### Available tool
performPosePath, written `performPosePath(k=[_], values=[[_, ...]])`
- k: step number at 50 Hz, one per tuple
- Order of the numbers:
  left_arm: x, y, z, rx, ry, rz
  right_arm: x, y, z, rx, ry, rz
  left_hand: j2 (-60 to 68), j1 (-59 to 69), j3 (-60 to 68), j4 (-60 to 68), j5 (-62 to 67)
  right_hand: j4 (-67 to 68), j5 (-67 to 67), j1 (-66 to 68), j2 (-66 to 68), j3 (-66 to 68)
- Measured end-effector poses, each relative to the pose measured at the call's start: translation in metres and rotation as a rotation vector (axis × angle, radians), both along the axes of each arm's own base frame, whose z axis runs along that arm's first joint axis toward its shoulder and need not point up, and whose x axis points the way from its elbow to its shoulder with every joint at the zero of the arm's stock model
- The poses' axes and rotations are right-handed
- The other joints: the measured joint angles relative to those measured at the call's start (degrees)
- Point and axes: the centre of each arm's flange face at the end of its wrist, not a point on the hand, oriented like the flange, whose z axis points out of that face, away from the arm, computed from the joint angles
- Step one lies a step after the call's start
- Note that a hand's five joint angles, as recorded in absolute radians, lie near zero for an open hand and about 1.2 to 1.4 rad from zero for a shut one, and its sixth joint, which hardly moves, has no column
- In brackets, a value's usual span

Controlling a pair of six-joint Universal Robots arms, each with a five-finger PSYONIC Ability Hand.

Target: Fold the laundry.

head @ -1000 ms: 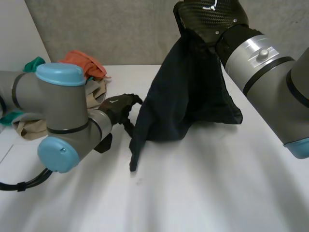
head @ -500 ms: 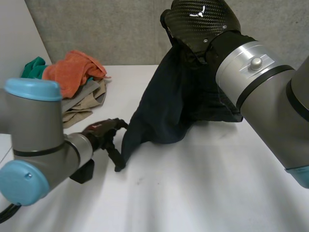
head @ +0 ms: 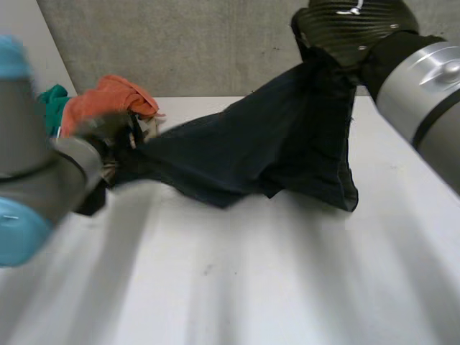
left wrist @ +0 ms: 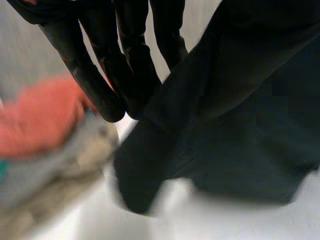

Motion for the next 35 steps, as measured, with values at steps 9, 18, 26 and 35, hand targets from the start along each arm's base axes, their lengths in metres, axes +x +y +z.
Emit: performPosePath(k=[9, 18, 26, 35], values=[[0.016, 0.052, 0.101, -0.281, -0.021, -0.142, -0.021, -0.011, -0.01, 0.118, 0.082, -0.027, 0.09, 0.0, 0.12, 0.03, 0.0, 0.0, 0.0, 0.0, 0.0, 0.0], [-0.002, 0.032, 0.082, -0.204, -0.209, -0.164, -0.021, -0.036, -0.051, 0.249, 0.19, -0.045, 0.24, 0.0, 0.35, 0.25, 0.0, 0.0, 0.0, 0.0, 0.0, 0.0], [-0.037, -0.037, 0.037, -0.174, -0.292, -0.156, -0.001, -0.078, -0.083, 0.239, 0.189, -0.058, 0.24, 0.0, 0.35, 0.26, 0.0, 0.0, 0.0, 0.0, 0.0, 0.0], [-0.052, -0.078, 0.13, -0.689, -0.085, -0.036, 0.025, -0.134, -0.011, -0.251, -0.155, -0.124, 0.24, 0.0, 0.35, 0.26, 0.0, 0.01, 0.0, 0.0, 0.0, 0.07]])
